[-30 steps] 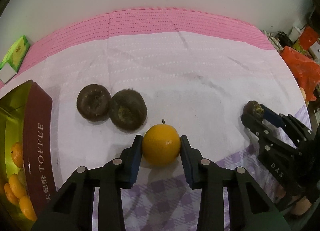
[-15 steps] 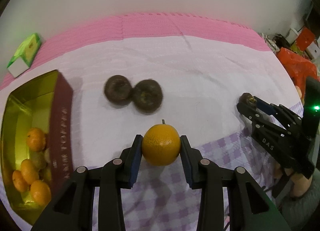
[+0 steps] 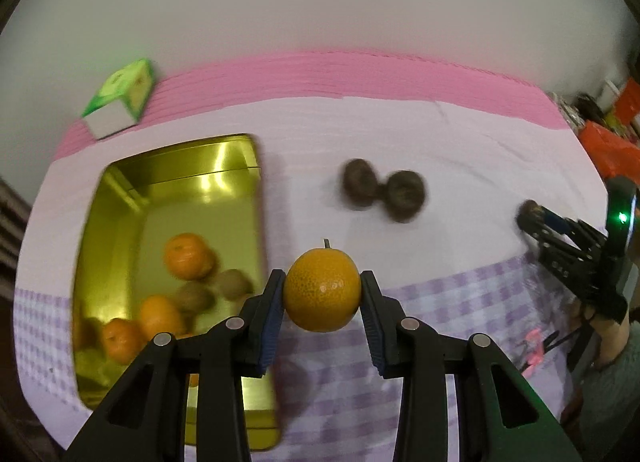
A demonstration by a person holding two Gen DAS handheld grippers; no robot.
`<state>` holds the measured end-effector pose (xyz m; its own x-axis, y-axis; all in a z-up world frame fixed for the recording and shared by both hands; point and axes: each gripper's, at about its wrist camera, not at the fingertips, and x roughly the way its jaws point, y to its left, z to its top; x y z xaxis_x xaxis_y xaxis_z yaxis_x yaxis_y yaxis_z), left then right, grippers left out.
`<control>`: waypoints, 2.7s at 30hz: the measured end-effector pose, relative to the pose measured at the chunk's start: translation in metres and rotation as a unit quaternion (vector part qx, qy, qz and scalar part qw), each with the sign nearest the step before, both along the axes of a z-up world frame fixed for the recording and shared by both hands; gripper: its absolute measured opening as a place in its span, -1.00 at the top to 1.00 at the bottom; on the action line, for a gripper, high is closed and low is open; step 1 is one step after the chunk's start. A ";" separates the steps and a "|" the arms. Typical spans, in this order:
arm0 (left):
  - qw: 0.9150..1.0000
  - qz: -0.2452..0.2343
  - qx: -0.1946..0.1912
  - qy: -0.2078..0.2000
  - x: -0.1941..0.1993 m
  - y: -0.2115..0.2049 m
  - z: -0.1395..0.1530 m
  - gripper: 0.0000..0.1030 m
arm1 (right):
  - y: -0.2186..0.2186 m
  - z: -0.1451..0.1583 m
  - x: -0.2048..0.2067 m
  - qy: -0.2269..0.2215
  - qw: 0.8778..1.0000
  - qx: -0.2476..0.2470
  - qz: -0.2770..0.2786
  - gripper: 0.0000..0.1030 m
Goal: Organize fruits
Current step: 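Carry the orange into the tin and open the left gripper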
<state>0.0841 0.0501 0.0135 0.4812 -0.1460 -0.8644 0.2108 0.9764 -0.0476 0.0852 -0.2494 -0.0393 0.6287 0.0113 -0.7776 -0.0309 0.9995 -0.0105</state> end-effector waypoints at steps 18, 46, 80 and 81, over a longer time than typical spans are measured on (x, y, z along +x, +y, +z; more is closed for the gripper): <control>0.995 0.092 0.029 0.015 0.010 0.104 -0.012 0.26 | 0.001 0.000 0.000 0.000 1.000 -0.003 -0.001 0.23; 0.994 0.105 0.022 0.029 0.008 0.127 -0.025 0.26 | 0.001 0.000 0.000 0.001 1.000 -0.005 -0.002 0.24; 0.994 0.105 0.008 0.023 -0.014 0.126 -0.013 -0.07 | 0.003 -0.001 0.000 0.001 1.000 -0.007 -0.003 0.24; 0.994 0.105 0.008 0.020 -0.015 0.127 -0.011 -0.09 | 0.002 -0.001 0.000 0.001 1.000 -0.009 -0.003 0.25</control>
